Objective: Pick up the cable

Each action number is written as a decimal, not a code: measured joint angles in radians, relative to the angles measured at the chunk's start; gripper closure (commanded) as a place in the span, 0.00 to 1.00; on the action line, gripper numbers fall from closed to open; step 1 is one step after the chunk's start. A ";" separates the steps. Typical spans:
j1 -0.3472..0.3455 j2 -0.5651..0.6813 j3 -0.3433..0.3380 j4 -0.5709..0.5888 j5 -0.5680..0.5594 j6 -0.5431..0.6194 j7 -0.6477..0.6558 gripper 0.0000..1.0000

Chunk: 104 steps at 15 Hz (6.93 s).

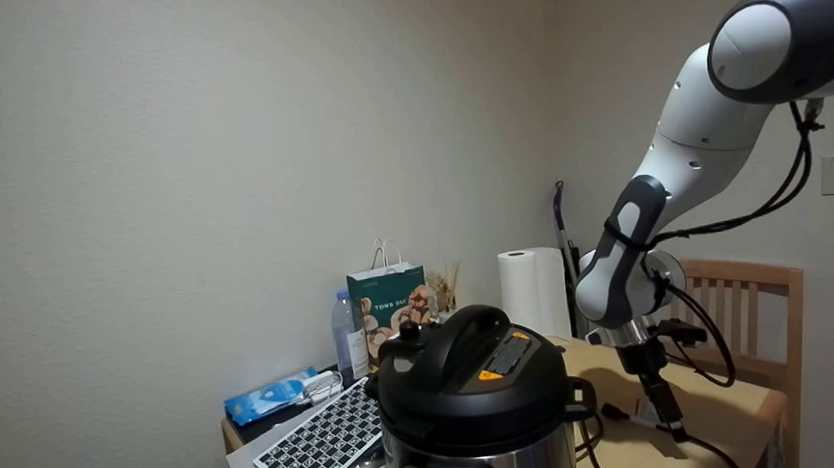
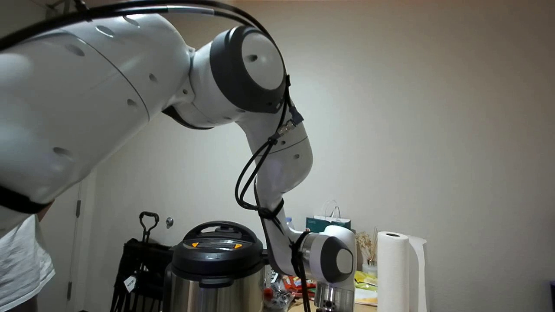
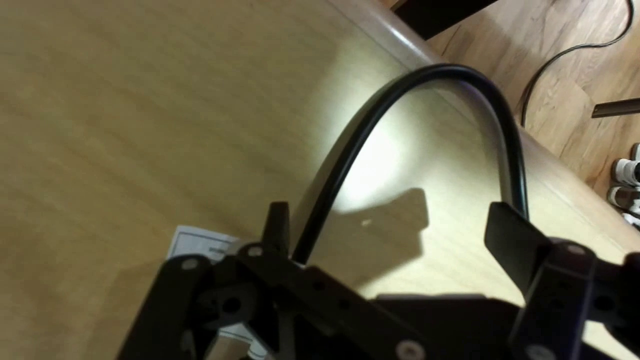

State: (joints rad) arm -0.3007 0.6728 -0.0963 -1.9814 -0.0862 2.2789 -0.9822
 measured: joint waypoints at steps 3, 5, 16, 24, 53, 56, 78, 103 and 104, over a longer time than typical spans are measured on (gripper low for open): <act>-0.009 0.030 0.004 0.041 -0.007 -0.013 -0.044 0.00; -0.017 0.044 0.003 0.060 -0.015 -0.056 -0.084 0.00; 0.018 0.057 0.003 0.043 -0.181 -0.158 -0.168 0.00; 0.015 0.056 0.012 0.034 -0.189 -0.096 -0.164 0.00; 0.037 0.046 0.154 -0.026 -0.147 0.097 -0.330 0.00; 0.051 0.009 0.153 -0.102 -0.175 0.101 -0.371 0.00; 0.053 -0.140 0.076 -0.252 -0.197 0.155 -0.469 0.00; 0.229 -0.169 0.072 -0.504 -0.441 0.434 -0.493 0.00; 0.247 -0.173 0.057 -0.516 -0.469 0.456 -0.492 0.00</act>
State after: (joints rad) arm -0.0541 0.4996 -0.0391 -2.4974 -0.5551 2.7352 -1.4741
